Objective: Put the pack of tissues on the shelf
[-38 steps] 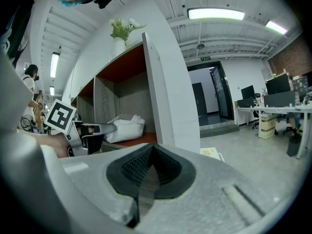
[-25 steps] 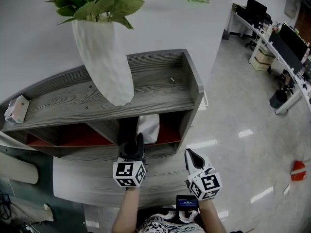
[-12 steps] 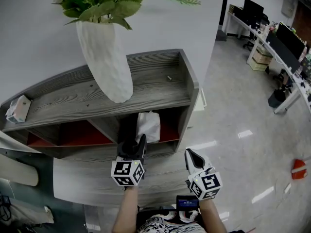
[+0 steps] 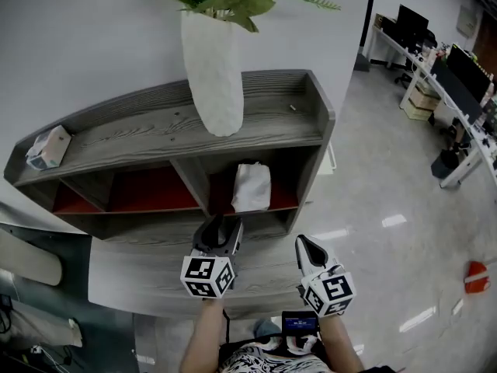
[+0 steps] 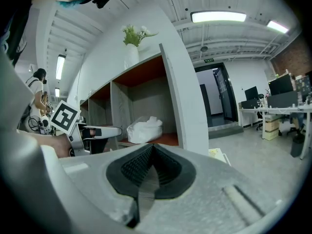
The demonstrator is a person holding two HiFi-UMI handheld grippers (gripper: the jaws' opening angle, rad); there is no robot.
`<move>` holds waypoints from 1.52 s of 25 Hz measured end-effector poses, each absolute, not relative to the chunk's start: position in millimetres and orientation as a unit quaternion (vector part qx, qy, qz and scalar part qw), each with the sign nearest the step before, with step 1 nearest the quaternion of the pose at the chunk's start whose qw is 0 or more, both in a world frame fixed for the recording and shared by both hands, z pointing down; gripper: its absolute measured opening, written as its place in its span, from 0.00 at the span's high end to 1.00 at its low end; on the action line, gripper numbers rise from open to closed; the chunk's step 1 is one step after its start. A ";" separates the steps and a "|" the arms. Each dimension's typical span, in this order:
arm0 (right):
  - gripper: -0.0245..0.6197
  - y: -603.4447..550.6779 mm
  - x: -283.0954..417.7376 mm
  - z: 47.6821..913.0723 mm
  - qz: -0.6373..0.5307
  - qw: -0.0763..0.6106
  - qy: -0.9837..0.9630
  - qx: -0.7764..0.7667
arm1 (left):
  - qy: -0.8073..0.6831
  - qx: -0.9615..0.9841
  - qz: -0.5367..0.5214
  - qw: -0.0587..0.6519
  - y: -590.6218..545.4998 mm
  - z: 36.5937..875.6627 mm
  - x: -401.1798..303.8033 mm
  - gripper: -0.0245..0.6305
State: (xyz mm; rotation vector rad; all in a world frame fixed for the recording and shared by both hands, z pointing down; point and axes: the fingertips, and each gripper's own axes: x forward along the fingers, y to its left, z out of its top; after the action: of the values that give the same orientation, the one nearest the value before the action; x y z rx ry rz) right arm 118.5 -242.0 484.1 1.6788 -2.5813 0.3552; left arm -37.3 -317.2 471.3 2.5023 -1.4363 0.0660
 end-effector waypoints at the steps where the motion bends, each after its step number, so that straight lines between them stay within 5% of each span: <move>1: 0.95 -237.0 115.2 482.0 0.112 0.021 -0.834 0.540 | -0.494 0.860 0.021 0.128 -309.7 470.9 -41.0 0.66; 7: 0.95 -199.9 96.5 468.1 0.087 0.023 -0.839 0.537 | -0.491 0.862 0.014 0.127 -254.6 468.2 -57.8 0.71; 14: 0.95 -137.6 79.6 463.8 0.071 0.034 -0.829 0.554 | -0.472 0.873 -0.008 0.127 -177.5 457.0 -70.9 0.92; 38: 0.95 -39.8 63.3 448.8 0.045 0.035 -0.828 0.557 | -0.456 0.882 -0.042 0.112 -70.4 434.4 -85.7 0.95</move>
State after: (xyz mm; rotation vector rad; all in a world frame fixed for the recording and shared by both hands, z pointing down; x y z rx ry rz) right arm 63.3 -39.8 448.8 1.7123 -2.5456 0.1396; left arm -85.7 -70.4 434.4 2.5889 -1.3383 -0.1229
